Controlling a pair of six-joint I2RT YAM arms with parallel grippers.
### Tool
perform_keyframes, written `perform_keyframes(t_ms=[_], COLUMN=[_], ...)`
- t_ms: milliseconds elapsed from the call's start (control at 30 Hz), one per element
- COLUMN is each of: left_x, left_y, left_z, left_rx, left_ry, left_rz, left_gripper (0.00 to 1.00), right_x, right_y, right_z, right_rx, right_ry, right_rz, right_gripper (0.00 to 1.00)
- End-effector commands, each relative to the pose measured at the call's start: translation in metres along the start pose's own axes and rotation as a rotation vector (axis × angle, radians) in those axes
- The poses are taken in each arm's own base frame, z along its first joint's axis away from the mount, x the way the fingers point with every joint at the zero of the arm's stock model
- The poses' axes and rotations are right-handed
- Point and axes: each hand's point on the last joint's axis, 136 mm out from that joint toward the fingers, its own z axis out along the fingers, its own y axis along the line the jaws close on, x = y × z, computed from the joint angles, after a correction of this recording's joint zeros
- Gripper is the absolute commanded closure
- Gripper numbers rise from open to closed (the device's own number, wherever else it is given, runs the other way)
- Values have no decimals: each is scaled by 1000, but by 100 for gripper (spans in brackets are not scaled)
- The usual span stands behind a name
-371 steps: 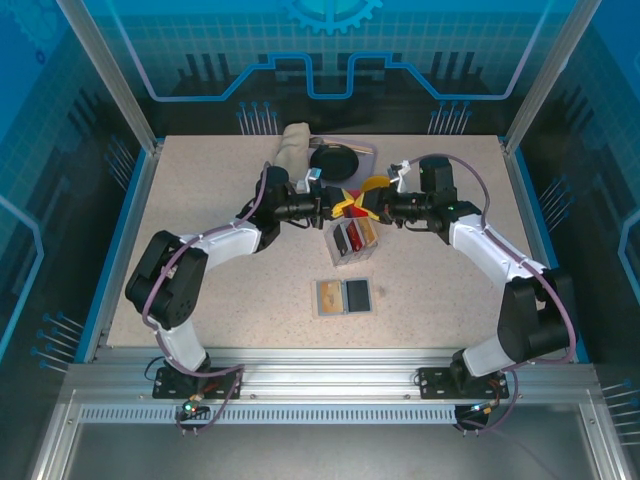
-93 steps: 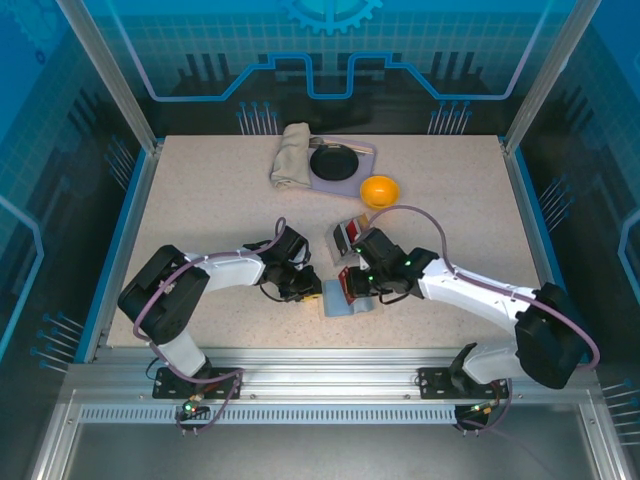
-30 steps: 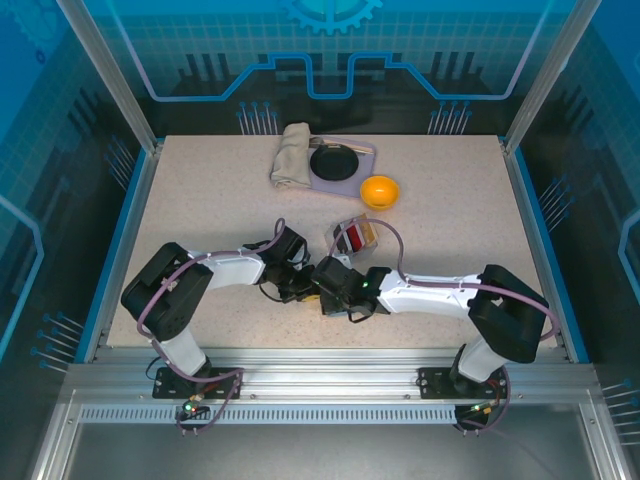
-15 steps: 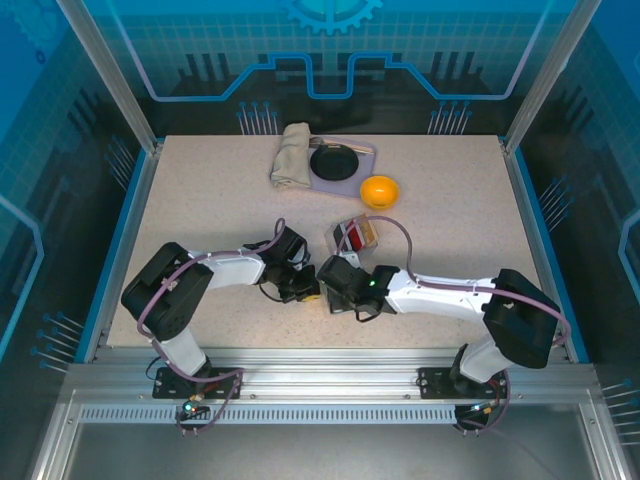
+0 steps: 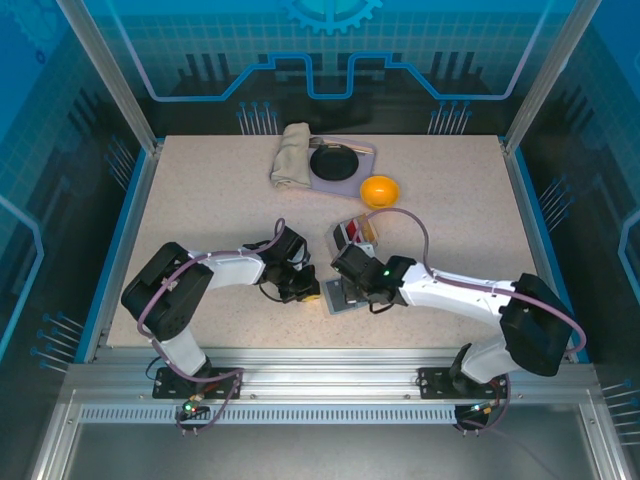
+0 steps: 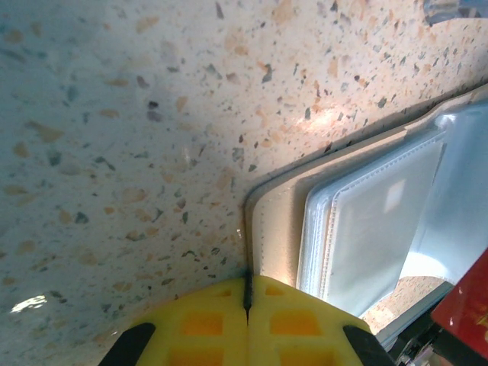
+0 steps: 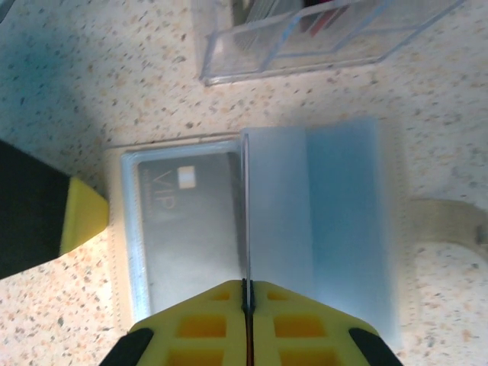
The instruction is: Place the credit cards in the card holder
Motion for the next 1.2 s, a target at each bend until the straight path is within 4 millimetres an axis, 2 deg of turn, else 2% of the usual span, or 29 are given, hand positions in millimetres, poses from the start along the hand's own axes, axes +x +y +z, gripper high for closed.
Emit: perform_keyframes(t_ms=[0, 33, 133, 333, 433, 533, 700, 900, 1167], left_x=[9, 10, 9, 7, 3, -1, -6, -8, -11], left_y=[38, 39, 38, 35, 29, 25, 22, 26, 25], left_z=[25, 26, 25, 24, 24, 24, 28, 33, 33], left_rx=[-118, -120, -118, -121, -112, -117, -132, -151, -159], left_ry=[25, 27, 27, 24, 21, 24, 34, 43, 41], left_rz=[-17, -17, -16, 4, 31, 64, 88, 83, 76], left_gripper=[98, 98, 98, 98, 98, 97, 97, 98, 97], right_x=[-4, 3, 2, -9, -8, -7, -2, 1, 13], right_y=[-20, -26, -38, -32, -14, -6, -11, -23, -22], right_z=[-3, 1, -1, -11, -3, 2, 19, 29, 43], right_rx=[47, 53, 76, -44, -287, -416, -476, -486, -584], right_ry=[-3, 12, 22, -21, 16, 43, 73, 80, 131], right_rz=[-8, -15, -6, 22, 90, 101, 144, 168, 175], right_gripper=[92, 92, 92, 93, 93, 93, 93, 93, 93])
